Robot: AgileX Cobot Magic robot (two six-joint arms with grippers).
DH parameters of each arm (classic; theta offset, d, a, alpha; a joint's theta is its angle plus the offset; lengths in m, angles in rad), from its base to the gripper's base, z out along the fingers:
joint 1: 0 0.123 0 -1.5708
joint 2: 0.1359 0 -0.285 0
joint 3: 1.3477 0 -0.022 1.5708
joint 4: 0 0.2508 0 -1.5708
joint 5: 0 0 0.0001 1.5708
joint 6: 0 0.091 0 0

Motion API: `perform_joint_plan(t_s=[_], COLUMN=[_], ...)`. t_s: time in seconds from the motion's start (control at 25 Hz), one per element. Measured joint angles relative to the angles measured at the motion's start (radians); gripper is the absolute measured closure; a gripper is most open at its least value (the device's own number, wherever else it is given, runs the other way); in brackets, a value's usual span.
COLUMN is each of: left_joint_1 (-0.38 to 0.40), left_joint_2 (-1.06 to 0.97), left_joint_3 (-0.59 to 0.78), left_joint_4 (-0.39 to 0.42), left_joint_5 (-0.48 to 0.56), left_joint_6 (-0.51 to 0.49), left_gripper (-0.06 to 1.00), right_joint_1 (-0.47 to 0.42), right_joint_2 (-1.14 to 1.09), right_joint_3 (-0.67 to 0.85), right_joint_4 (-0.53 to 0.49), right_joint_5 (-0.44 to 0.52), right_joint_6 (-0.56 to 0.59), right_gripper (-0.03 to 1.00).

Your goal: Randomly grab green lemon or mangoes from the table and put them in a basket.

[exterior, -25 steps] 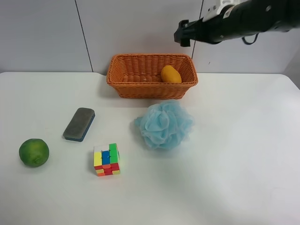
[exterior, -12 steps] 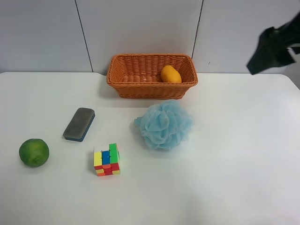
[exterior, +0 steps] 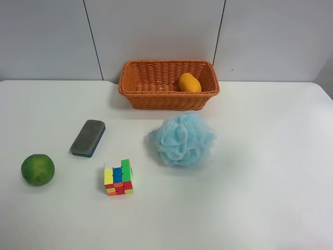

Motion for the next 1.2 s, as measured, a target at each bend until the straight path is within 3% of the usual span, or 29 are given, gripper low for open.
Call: perform_joint_plan(t_s=[0.4, 0.68, 1.2], left_joint_1=[0.000, 0.000, 0.000], left_joint_2=[0.000, 0.000, 0.000], left_joint_3=[0.000, 0.000, 0.000], left_joint_4=[0.000, 0.000, 0.000], left_joint_5=[0.000, 0.000, 0.001], left_joint_6=[0.000, 0.000, 0.000], left_gripper=[0.04, 0.04, 0.04], right_joint_1=[-0.003, 0.001, 0.048], right_joint_2=[-0.396, -0.576, -0.613], right_joint_3=[0.243, 0.441, 0.475], right_joint_4=[-0.026, 0.099, 0.177], right_joint_5=[0.001, -0.061, -0.132], right_joint_6=[0.186, 0.184, 0.164], right_gripper=[0.00, 0.00, 0.00])
